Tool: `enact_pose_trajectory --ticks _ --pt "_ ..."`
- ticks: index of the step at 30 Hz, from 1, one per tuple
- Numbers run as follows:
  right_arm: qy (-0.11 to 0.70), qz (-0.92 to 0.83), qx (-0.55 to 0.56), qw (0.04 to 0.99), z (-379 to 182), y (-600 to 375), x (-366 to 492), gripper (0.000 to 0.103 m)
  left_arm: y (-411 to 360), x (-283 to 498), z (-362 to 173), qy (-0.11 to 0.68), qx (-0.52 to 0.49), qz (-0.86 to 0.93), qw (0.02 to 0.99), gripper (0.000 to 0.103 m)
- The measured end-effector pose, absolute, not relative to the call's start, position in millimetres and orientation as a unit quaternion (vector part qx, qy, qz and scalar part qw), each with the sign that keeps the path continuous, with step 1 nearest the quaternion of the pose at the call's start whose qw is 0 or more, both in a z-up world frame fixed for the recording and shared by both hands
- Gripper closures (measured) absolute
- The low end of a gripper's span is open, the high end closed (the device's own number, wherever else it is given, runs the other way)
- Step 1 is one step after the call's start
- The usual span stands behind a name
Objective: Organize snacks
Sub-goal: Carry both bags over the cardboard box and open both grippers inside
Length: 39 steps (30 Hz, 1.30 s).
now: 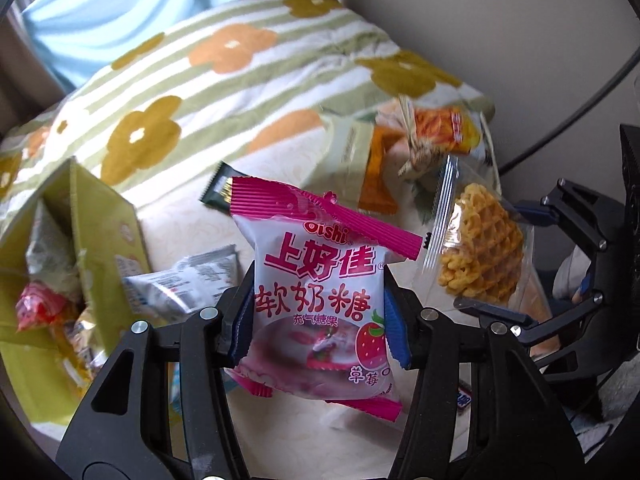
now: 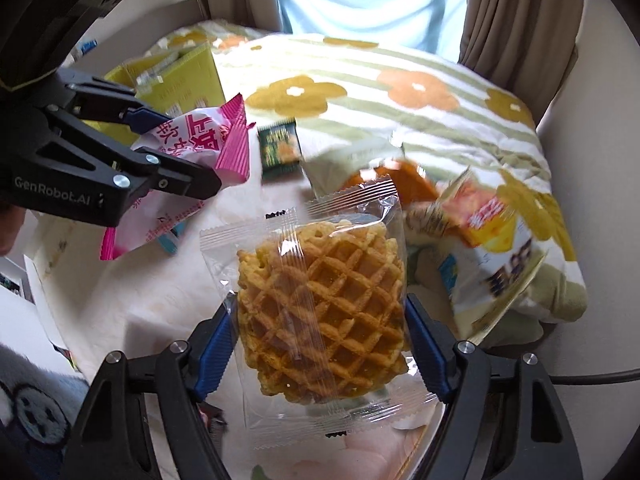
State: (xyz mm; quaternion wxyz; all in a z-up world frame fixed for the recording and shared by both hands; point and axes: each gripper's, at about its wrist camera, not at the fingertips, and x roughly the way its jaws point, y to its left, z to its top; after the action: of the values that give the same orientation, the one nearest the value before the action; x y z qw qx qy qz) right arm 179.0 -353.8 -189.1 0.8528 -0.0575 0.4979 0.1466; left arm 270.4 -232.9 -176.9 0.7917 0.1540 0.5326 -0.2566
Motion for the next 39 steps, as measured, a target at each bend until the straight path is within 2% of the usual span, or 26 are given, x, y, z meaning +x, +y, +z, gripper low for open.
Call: enact_pose_trajectory --ticks 8,19,30,39 --pt "0.461 0.183 -0.058 0.867 -141 -326 192 0.028 -175 263 -118 0.494 0.096 -0.19 0.843 0.053" --pt "0.422 0.232 -0.078 0.873 -94 -235 227 0.028 -36 269 -88 0.471 0.031 -0.084 0.877 0.053" --pt "0.434 0.247 -0.063 0.864 -92 -115 268 0.028 99 298 -115 0.499 0.004 -0.048 0.865 0.053" --pt "0.472 0.211 -0.01 0.856 -114 -62 299 0.028 146 335 -160 0.525 0.022 -0.066 0.848 0.052"
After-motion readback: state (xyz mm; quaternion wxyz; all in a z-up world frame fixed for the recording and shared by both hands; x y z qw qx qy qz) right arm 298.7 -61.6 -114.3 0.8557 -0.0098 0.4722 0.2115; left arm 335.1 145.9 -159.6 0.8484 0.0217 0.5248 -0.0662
